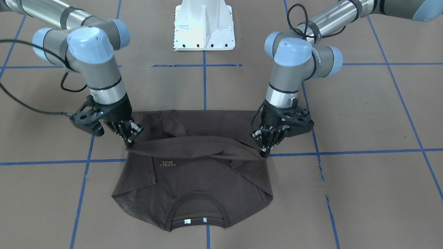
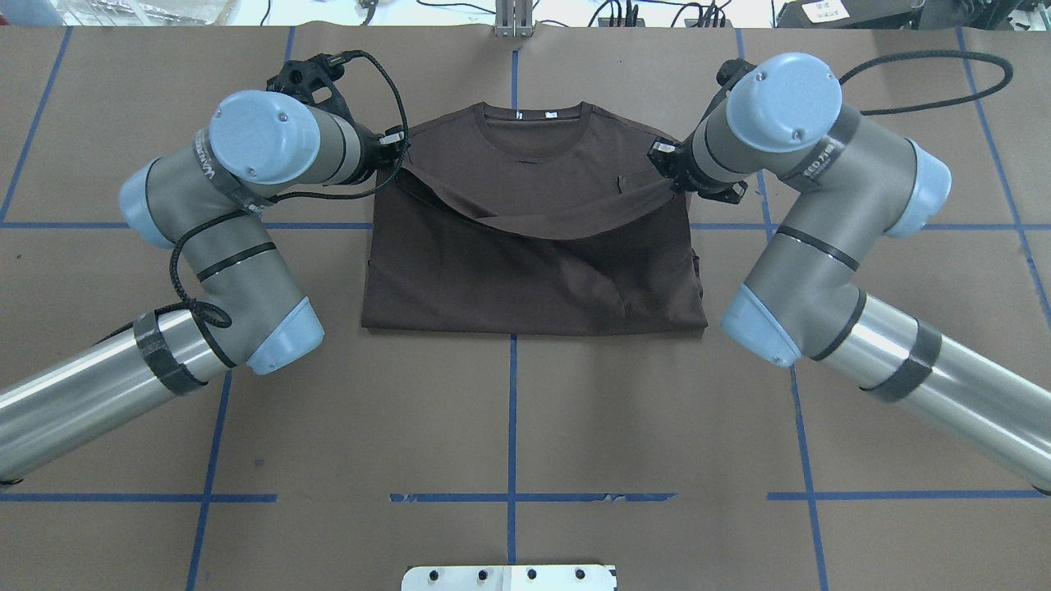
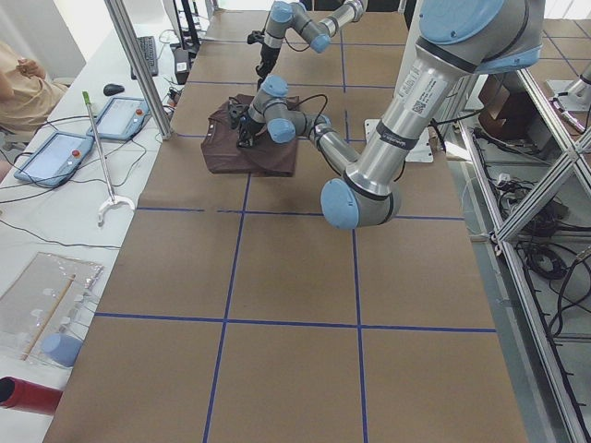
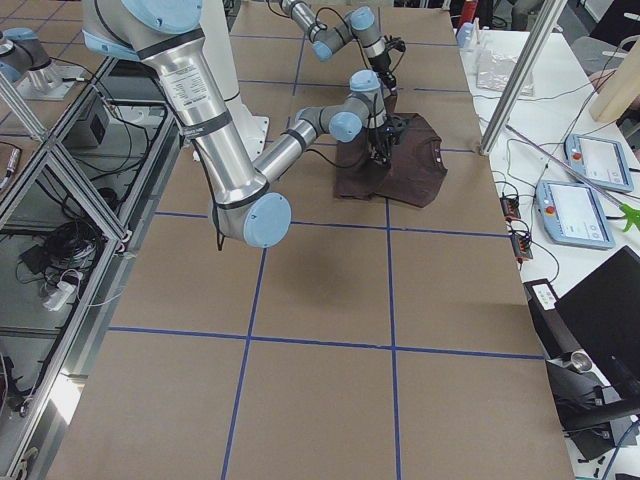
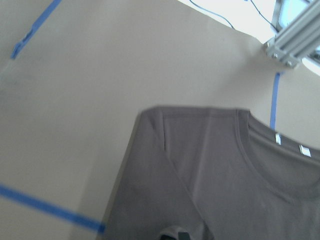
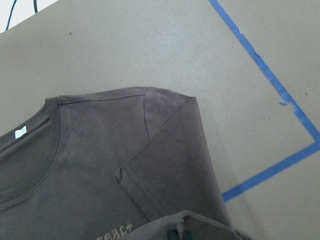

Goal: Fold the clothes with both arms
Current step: 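Lift the hem with both grippers and fold it over toward the collar, then lay the hem at the collar and open both grippers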

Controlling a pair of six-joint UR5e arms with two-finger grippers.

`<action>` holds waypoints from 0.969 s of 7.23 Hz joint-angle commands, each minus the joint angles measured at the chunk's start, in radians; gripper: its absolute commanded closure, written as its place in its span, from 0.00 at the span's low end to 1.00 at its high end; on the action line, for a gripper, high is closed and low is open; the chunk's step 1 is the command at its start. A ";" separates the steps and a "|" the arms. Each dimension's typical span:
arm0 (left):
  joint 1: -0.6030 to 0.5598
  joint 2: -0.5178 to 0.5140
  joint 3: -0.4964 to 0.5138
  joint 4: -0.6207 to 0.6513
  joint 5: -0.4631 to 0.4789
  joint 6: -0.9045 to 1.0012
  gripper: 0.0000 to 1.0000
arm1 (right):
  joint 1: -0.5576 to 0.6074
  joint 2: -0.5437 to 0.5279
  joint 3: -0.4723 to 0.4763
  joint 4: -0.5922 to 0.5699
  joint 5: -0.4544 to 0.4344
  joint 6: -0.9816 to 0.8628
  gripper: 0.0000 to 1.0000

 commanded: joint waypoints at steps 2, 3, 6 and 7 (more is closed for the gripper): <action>-0.029 -0.054 0.193 -0.120 0.003 0.039 1.00 | 0.053 0.125 -0.253 0.052 0.004 -0.094 1.00; -0.029 -0.070 0.216 -0.124 0.006 0.039 1.00 | 0.064 0.126 -0.308 0.122 0.004 -0.094 1.00; -0.030 -0.099 0.264 -0.158 0.011 0.047 1.00 | 0.093 0.134 -0.328 0.132 0.004 -0.132 1.00; -0.030 -0.099 0.264 -0.158 0.009 0.047 1.00 | 0.099 0.136 -0.328 0.132 0.005 -0.143 1.00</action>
